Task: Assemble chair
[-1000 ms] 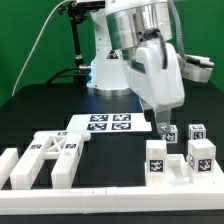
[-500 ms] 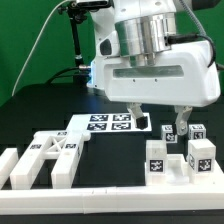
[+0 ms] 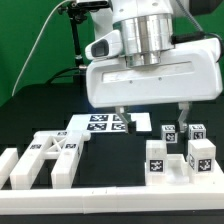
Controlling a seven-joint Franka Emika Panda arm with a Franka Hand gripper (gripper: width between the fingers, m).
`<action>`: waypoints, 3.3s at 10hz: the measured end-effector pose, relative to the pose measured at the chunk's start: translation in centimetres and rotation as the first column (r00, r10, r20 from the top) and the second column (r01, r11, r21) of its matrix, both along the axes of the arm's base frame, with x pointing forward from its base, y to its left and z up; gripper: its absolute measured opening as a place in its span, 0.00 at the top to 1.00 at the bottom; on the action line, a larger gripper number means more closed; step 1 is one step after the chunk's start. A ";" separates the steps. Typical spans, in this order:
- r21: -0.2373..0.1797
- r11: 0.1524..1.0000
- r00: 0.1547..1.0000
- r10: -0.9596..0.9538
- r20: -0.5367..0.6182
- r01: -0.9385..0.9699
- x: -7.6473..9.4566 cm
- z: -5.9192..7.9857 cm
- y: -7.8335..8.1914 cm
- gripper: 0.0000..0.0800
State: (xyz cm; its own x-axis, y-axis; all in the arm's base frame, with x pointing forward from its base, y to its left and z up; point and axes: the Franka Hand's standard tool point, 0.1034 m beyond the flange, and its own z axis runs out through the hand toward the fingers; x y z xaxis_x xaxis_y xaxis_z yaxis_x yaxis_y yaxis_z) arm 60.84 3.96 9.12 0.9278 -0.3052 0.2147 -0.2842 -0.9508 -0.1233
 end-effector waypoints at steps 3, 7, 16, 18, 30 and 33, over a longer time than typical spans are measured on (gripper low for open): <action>-0.085 0.982 0.985 0.169 0.035 -0.166 -1.2 -2.7 -1.8 0.19; -0.100 0.980 0.983 0.176 0.043 -0.171 -0.3 -6.2 -0.4 0.19; -0.112 0.979 0.983 0.175 0.049 -0.169 0.2 -7.3 -0.7 0.81; -0.114 0.978 0.982 0.181 0.048 -0.174 0.1 -7.3 -0.7 0.96; -0.017 0.977 0.970 0.207 -0.128 -0.211 -4.8 -1.3 -7.0 0.96; 0.061 0.972 0.915 0.235 -0.328 -0.228 -4.6 -0.2 -6.8 0.96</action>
Offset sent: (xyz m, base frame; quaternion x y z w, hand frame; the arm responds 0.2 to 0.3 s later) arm -0.0005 0.0245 -0.0324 0.0388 0.0305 0.0368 0.9981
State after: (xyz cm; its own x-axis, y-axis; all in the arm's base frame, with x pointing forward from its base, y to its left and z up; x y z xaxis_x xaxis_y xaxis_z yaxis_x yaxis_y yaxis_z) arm 56.27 -2.80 8.94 0.9899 -0.0744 -0.1204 -0.0844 -0.9931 -0.0809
